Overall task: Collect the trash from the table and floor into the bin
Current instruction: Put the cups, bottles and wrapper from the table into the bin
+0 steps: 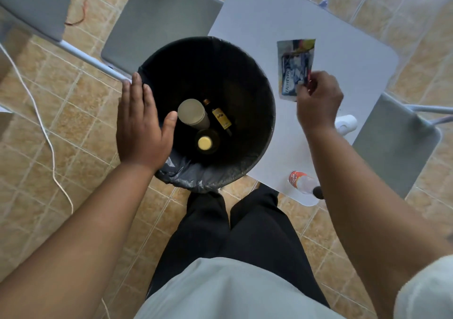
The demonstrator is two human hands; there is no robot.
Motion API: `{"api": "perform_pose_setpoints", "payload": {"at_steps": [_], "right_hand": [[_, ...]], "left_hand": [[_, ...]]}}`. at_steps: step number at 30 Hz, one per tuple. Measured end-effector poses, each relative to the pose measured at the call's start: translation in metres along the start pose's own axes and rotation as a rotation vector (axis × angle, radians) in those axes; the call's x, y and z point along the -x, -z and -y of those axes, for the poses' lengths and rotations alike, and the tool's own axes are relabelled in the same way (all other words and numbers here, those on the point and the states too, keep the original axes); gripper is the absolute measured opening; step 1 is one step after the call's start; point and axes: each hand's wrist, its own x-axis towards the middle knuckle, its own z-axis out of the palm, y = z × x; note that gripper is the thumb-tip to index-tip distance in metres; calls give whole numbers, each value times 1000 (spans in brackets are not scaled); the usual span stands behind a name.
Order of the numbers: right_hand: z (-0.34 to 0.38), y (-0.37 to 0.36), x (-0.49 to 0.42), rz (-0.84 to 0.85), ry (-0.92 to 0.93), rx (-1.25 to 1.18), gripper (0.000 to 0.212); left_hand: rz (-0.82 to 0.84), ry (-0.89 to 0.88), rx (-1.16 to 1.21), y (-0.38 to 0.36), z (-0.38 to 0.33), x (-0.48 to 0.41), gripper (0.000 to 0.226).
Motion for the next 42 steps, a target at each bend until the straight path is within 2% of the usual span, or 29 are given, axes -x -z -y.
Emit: {"api": "perform_pose_setpoints", "payload": {"at_steps": [4,6,8,12,19,24,27,32,35,38,42], "right_hand": [[50,53,22,-212,209,-190,25],[69,65,36,-206,300,-235,28],[81,66,50,-124,360,-260,30],[97,50,76,26,383,-298,33],[113,34,95,47,452,-316,32],[103,22,96,321,359,-107,46],[93,21,93,259,423,5,41],[76,17,90,109,555,60,36],[69,11,92,146,476,115,49],[67,9,91,213,343,39,61],[67,11,88,201,374,3,64]], "left_hand": [[34,5,-21,2,0,0,73],[49,13,-31,3,0,0,74],[59,15,-37,4,-1,0,74],[74,21,-48,6,0,0,74],[87,37,-55,6,1,-1,75],[82,38,-25,7,2,1,74],[85,37,-30,7,1,1,74],[83,40,-27,7,2,1,74],[81,37,-26,8,2,0,74],[85,40,-15,8,0,0,74],[103,51,-8,11,-1,0,75]]}}
